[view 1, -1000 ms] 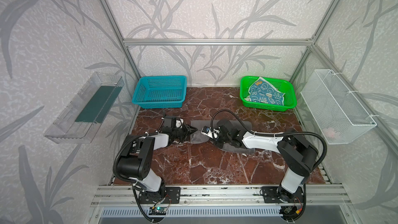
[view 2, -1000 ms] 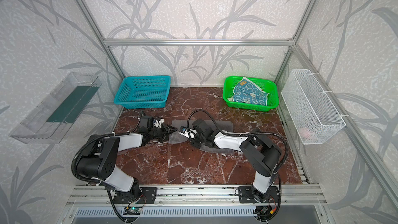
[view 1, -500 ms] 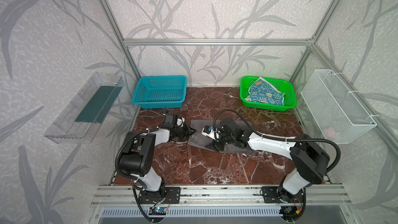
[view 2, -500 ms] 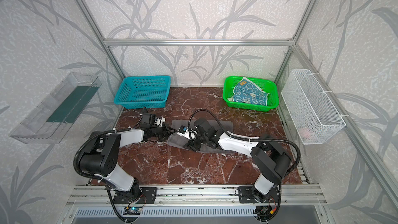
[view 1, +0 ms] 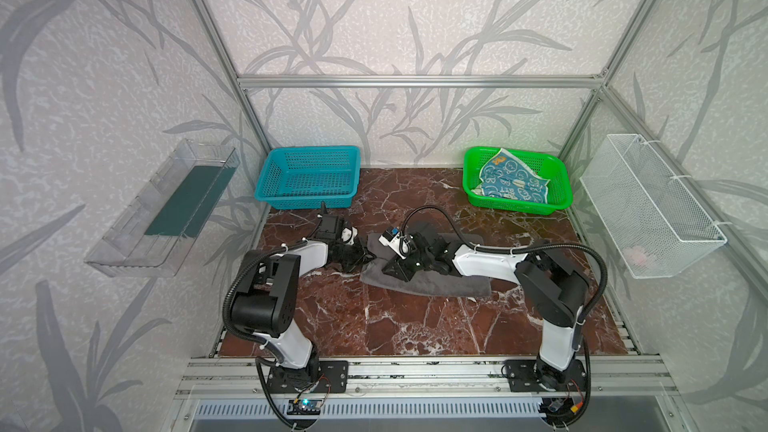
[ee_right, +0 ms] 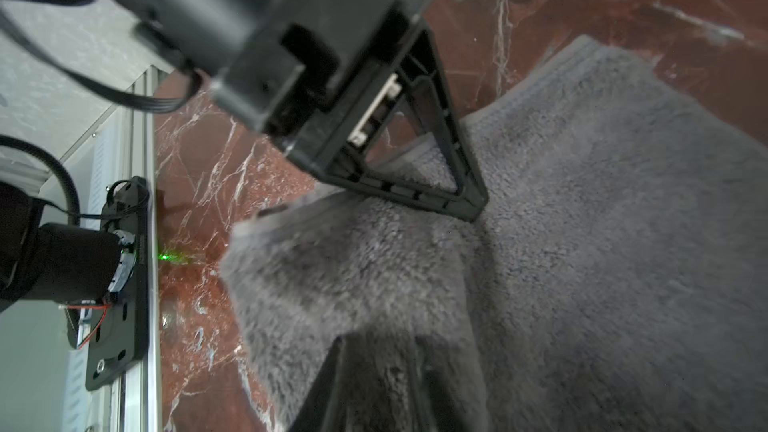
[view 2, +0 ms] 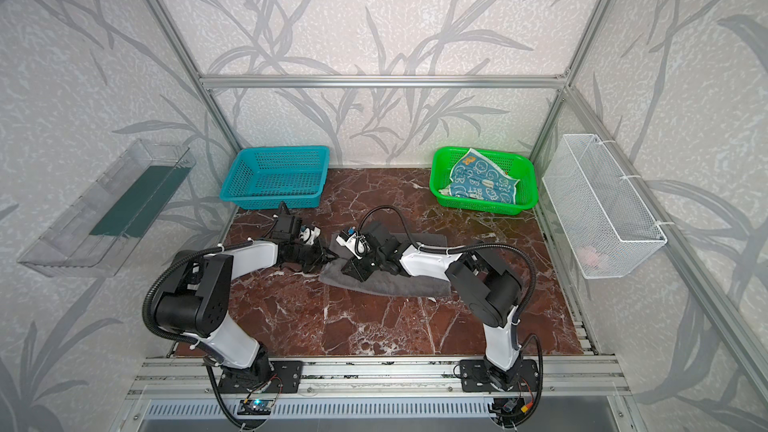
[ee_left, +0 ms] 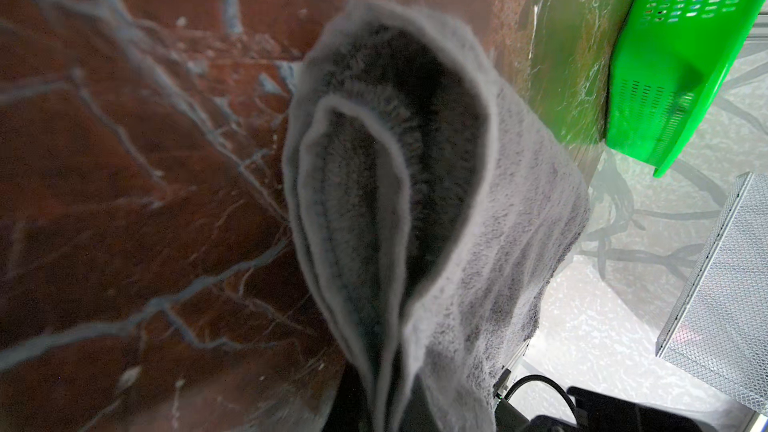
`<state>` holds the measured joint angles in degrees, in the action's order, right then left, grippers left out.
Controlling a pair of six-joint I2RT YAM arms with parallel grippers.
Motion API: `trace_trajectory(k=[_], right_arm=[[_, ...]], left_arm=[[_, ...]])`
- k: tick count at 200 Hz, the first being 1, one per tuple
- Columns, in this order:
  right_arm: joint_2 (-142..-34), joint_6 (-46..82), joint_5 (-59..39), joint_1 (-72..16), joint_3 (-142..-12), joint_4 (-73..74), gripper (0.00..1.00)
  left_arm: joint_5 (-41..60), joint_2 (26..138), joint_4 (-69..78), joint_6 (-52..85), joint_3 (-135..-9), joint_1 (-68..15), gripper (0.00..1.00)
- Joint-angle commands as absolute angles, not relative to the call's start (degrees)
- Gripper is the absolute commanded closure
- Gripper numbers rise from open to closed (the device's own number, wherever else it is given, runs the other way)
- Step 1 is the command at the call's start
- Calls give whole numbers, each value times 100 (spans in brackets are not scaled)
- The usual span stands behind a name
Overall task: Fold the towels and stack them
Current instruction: 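Lift the folded towel with both grippers and pull it toward the teal basket, then carry the grey towel to the teal basket with the left gripper while the right releases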
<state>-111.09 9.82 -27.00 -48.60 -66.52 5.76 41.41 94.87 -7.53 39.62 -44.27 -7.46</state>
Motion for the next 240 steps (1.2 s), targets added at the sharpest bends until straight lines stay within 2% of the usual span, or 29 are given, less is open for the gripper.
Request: trace_trajectory(k=[1, 32, 55, 74, 93, 120, 149, 153, 156, 158, 197, 240], right_arm=[[-11297, 1249, -2459, -5042, -6875, 373, 81], [-11432, 1307, -2146, -5246, -6688, 234, 84], [-11008, 1374, -1939, -5191, -6211, 794, 81], [-10473, 1191, -1815, -5084, -5902, 1014, 61], [-9953, 831, -1736, -5003, -5728, 842, 46], [-9215, 385, -1390, -4945, -5667, 71, 35], [-8371, 231, -804, -4944, -5174, 9, 21], [-8255, 229, -733, -4947, -5090, 40, 13], [-8173, 236, -668, -4943, -5029, 62, 2], [-8110, 239, -633, -4945, -4984, 79, 0], [-7326, 330, -60, -4947, -4429, 198, 1], [-7327, 396, 20, -4933, -4338, 69, 1]], left_arm=[[4096, 9463, -982, 3858, -4576, -772, 100], [4120, 9527, -972, 3874, -4755, -773, 100], [4077, 9580, -1198, 3617, -5152, -776, 100], [4053, 9682, -1589, 3190, -5681, -773, 100], [3909, 9823, -2006, 2727, -6322, -773, 100], [3699, 10108, -2406, 2150, -7244, -773, 100], [3558, 10559, -2792, 1613, -8365, -769, 100], [3544, 10623, -2852, 1542, -8526, -774, 100], [3528, 10677, -2908, 1486, -8657, -774, 100], [3514, 10716, -2944, 1444, -8739, -773, 100], [3209, 11483, -3643, 883, -10504, -765, 100], [2679, 12366, -3972, 579, -12346, -691, 100]])
